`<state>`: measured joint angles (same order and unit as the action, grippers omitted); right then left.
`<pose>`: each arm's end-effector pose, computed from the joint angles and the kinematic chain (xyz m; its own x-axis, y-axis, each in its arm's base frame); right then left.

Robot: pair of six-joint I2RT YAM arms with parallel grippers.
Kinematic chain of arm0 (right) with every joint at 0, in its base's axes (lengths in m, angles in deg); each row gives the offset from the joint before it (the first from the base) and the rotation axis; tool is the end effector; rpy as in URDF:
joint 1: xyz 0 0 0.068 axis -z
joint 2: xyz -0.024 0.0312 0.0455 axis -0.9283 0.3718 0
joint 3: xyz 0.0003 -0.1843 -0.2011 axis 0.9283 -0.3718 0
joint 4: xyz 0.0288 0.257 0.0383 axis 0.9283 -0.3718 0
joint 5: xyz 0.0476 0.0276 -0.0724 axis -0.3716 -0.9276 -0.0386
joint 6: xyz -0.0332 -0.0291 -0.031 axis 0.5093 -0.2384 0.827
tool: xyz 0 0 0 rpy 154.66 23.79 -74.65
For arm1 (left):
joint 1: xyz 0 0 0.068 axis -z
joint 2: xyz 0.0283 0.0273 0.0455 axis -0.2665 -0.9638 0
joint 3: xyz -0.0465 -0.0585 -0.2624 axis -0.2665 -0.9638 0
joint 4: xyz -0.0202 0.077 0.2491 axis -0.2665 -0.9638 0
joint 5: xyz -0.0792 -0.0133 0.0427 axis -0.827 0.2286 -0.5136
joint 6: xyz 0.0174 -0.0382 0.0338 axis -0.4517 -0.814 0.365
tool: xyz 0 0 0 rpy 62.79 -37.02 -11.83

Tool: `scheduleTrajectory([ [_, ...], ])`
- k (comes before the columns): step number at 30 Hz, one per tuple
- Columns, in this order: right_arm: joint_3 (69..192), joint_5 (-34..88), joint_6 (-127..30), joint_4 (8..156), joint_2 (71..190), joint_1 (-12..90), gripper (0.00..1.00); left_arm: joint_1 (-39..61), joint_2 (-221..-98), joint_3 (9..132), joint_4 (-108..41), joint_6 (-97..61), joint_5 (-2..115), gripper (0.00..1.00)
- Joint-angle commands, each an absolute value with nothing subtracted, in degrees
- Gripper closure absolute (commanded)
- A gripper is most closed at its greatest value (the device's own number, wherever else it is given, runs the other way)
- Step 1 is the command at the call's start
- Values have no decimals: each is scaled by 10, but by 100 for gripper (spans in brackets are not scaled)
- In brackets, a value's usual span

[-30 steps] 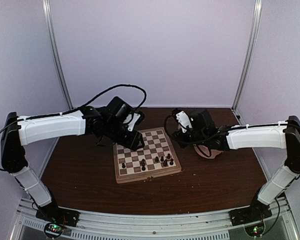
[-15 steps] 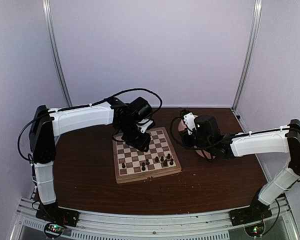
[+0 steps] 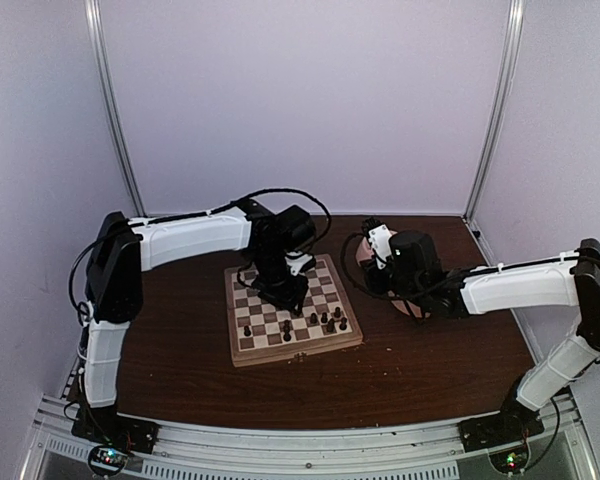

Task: Set up the chess pieces on the board
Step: Pick up the pawn from the chessboard.

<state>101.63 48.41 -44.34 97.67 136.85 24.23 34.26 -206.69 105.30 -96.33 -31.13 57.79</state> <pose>0.2445 0.2234 0.2182 -0.3297 -0.2608 -0.9074 -0.4988 0.8641 -0.0671 0.2819 -0.3393 0.2184 -0.8929 0.4214 -0.1588 0.4472 0.8712 -0.2025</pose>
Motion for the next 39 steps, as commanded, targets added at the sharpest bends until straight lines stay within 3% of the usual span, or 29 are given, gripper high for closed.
scheduleTrajectory([
  [1, 1007, 501, -435, 986, 1348, 245, 69, 336, -2091, 1080, -988, -321, 551, 56],
  [15, 1006, 501, -433, 989, 1349, 245, 69, 335, -2114, 1090, -1015, -330, 575, 58],
  [26, 1009, 502, -429, 985, 1351, 245, 69, 334, -2131, 1105, -1017, -324, 530, 70],
  [39, 1011, 502, -427, 979, 1350, 245, 70, 332, -2163, 1126, -1039, -329, 536, 74],
])
